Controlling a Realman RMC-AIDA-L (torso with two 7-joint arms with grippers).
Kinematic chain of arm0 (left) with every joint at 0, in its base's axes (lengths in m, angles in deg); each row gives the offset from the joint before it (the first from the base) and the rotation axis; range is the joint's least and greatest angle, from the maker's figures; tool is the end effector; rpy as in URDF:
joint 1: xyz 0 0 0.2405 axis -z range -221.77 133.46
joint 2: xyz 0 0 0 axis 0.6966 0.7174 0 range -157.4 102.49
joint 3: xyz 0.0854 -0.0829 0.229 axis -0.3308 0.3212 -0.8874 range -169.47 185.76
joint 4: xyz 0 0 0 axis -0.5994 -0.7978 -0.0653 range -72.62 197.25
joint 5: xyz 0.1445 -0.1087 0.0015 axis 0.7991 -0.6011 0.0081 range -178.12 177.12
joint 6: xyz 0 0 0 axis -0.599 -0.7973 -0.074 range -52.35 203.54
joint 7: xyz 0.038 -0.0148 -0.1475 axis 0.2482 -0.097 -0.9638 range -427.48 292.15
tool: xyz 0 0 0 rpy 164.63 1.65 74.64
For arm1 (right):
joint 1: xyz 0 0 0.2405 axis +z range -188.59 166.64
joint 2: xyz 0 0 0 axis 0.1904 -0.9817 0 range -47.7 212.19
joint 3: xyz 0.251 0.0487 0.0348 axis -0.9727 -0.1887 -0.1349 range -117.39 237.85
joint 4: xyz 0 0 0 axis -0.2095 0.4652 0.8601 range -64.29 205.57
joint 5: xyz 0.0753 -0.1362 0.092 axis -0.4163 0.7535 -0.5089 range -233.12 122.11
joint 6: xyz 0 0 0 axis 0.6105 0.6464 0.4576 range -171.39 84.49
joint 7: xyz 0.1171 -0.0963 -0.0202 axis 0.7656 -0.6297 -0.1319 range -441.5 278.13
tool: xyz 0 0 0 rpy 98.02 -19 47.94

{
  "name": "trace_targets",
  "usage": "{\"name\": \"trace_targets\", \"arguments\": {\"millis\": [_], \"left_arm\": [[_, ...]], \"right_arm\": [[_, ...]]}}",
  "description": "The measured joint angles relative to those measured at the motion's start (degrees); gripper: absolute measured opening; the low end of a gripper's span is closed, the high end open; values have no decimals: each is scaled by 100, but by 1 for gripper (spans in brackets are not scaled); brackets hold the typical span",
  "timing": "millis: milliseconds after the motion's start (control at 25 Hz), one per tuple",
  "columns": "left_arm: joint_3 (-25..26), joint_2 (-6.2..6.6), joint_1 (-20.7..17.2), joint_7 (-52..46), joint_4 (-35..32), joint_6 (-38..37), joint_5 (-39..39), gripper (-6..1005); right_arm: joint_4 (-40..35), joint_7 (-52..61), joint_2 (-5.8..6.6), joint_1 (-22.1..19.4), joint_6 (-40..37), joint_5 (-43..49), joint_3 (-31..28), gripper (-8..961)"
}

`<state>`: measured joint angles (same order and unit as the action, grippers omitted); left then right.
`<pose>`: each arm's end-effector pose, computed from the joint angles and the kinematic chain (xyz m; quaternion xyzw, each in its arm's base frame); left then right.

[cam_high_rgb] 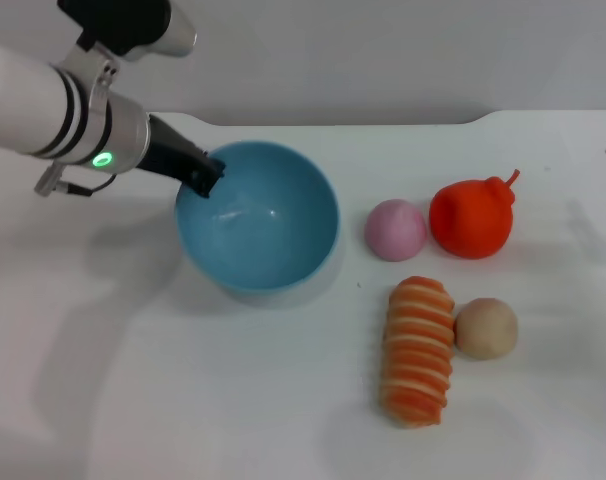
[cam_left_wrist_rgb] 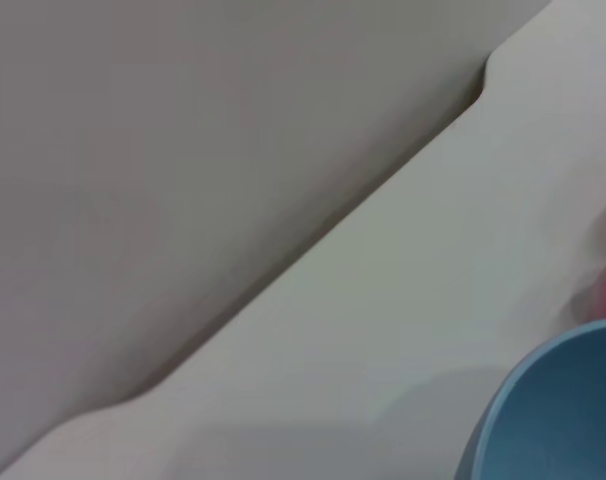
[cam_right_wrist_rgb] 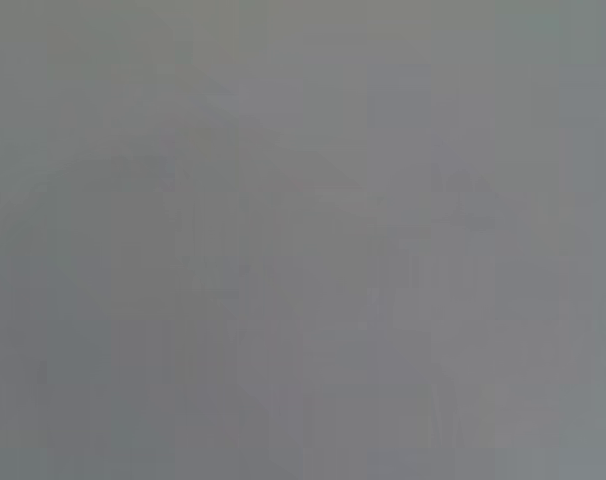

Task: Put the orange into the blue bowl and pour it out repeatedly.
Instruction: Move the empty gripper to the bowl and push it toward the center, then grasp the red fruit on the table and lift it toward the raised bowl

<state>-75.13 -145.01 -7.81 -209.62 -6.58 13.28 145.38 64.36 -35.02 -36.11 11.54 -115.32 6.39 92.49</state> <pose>-0.1844 0.3867 -0.0159 -0.9209 -0.2421 0.0842 0.2936 0.3322 0.3088 0.0227 -0.6674 0.3674 0.4087 0.5025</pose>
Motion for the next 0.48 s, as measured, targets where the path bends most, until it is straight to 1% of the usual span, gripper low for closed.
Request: {"name": "trace_targets", "arguments": {"millis": [120, 160, 200, 280, 320, 400, 480], "left_arm": [[273, 2, 152, -23, -74, -274, 2, -1], [407, 3, 211, -33, -83, -389, 3, -1], [490, 4, 247, -39, -91, -462, 4, -1], [631, 4, 308, -50, -140, -590, 4, -1], [649, 4, 312, -55, -174, -603, 19, -1], [678, -1, 316, -68, -227, -608, 50, -2], [723, -10, 331, -121, -238, -606, 78, -2]], "right_arm": [[-945, 1345, 13, 8, 411, 938, 0, 682], [-1819, 2489, 25, 44, 737, 1810, -1, 679], [-1819, 2489, 25, 44, 737, 1810, -1, 677], [-2689, 3620, 41, 93, 851, 2657, -3, 672], [-3125, 4264, 56, 136, 810, 3172, -1, 670], [-3753, 5283, 99, 268, 663, 3990, 1, 665], [-4145, 6297, 199, 500, 413, 4917, -1, 660]]}}
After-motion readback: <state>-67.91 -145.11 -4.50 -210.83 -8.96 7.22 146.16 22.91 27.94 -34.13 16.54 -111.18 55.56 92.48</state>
